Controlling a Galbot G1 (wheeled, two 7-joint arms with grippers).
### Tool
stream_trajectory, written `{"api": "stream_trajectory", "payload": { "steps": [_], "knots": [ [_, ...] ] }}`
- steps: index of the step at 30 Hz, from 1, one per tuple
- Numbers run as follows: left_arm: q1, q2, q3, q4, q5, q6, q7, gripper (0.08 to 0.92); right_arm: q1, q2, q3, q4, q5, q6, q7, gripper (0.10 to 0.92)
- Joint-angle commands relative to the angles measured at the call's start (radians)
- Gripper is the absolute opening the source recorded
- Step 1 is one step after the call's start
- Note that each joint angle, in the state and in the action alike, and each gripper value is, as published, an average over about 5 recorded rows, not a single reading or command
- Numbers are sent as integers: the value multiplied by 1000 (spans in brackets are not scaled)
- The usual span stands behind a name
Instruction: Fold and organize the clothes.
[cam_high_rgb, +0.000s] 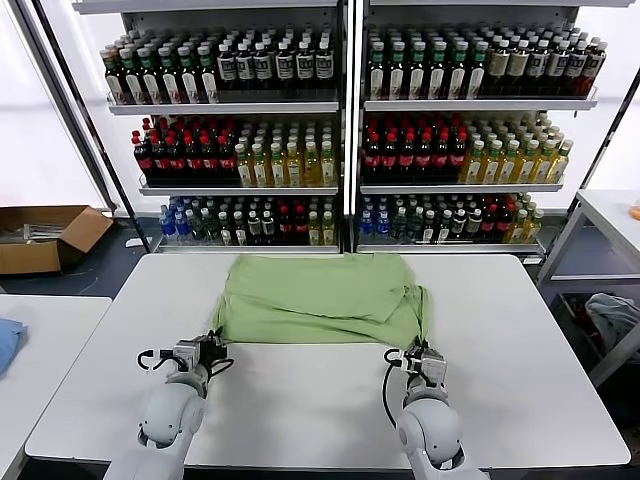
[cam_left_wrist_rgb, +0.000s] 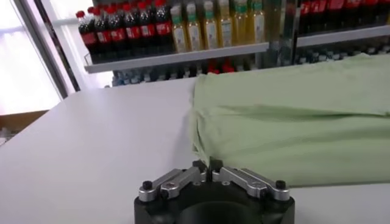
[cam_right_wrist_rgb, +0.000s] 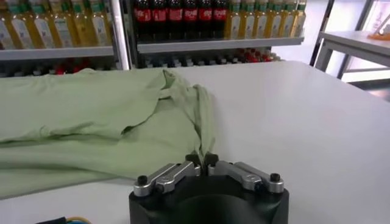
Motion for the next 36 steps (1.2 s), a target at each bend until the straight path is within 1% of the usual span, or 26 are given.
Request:
{"api": "stream_trajectory", "payload": {
  "steps": [1, 5, 9, 11, 13, 16, 20, 25, 28, 30, 33, 36],
  "knots": [
    [401, 67, -33, -489, -8, 1, -36, 99, -270, -4, 7, 282, -31, 2, 39, 146],
    [548, 110, -59, -570, -6, 3, -53, 99, -402, -21, 13, 340, -95, 6, 39, 146],
    [635, 121, -62, -576, 7, 3, -69, 99, -457, -38, 15, 358, -121, 3, 51, 146],
    [654, 107, -56, -559, 14, 2, -70, 99, -470, -41, 16, 353, -124, 2, 57, 146],
    [650, 84, -52, -532, 29, 0, -68, 99, -479, -43, 14, 341, -125, 4, 60, 146],
    [627, 49, -54, -480, 50, -4, -66, 99, -487, -42, 5, 316, -134, 12, 61, 187],
    [629, 29, -57, -453, 55, -12, -65, 116, -497, -42, -5, 307, -143, 20, 61, 297],
    [631, 6, -59, -490, 62, -21, -71, 164, -526, -45, -14, 353, -138, 26, 59, 444],
    [616, -14, -55, -538, 72, -62, -76, 233, -523, -46, -10, 401, -124, 51, 56, 531],
    [589, -27, -53, -575, 73, -98, -75, 294, -491, -43, 4, 424, -117, 75, 50, 592],
    [515, -36, -60, -605, 70, -138, -74, 381, -414, -41, 36, 440, -109, 98, 31, 678],
    [429, -28, -81, -597, 50, -157, -63, 467, -325, -59, 76, 435, -84, 96, -9, 760]
  ]
}}
